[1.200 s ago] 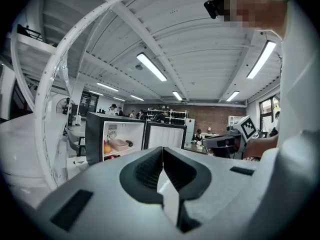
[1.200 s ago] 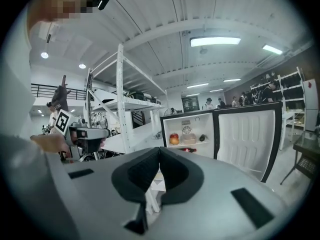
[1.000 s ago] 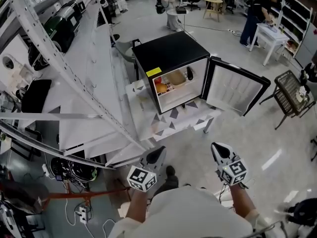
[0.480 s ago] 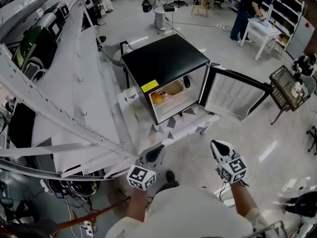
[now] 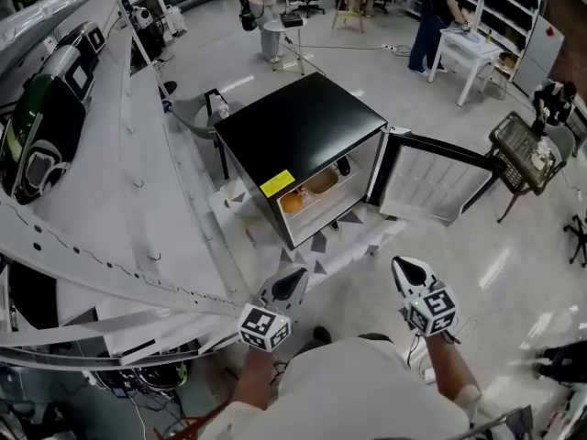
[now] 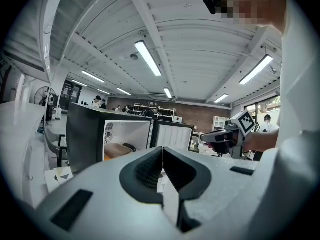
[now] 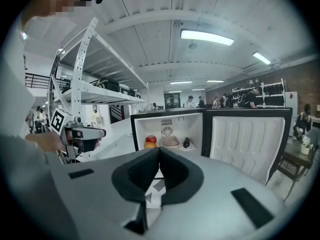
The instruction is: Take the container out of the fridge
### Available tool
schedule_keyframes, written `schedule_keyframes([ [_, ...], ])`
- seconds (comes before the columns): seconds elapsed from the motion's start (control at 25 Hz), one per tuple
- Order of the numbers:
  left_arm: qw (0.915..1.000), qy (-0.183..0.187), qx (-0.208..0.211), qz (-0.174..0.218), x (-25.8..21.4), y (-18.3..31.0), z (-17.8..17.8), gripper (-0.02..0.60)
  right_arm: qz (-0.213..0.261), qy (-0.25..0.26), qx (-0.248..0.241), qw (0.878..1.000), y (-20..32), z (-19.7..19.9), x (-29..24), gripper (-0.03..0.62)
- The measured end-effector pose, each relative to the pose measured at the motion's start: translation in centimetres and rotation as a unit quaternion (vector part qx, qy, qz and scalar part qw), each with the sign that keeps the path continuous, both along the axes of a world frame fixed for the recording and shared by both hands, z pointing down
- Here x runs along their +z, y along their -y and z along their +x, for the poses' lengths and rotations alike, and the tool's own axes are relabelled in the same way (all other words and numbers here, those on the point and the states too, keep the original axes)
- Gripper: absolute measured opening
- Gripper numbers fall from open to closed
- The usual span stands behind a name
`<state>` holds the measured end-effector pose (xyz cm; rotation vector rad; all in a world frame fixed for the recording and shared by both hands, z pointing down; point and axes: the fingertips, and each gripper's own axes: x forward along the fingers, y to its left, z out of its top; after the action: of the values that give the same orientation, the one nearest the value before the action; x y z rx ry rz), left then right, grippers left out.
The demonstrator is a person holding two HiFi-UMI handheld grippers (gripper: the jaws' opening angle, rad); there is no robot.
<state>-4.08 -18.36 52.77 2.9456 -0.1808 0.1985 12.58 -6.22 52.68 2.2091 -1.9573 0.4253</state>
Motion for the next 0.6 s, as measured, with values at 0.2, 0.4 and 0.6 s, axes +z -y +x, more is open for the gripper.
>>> schedule_keyframes([
  [0.2,0.9999,0.006,0.013,-0.001,0.5,1.3,0.7,0.005,-0.002,-0.001,0.012,1.000,0.8,0.4,0.3,0.008],
  [0.4,0.9999,0.008,0.014,-0.004,0.5,2.2,1.8,0.005,0.000,0.002,0.017,1.000,1.7,2.0,0.1,0.008],
  [0.6,0.9999,0.015,-0.003,-0.008,0.8,3.0,3.3,0.005,-0.004,-0.014,-0.018,1.000,3.6,3.3,0.0,0.008],
])
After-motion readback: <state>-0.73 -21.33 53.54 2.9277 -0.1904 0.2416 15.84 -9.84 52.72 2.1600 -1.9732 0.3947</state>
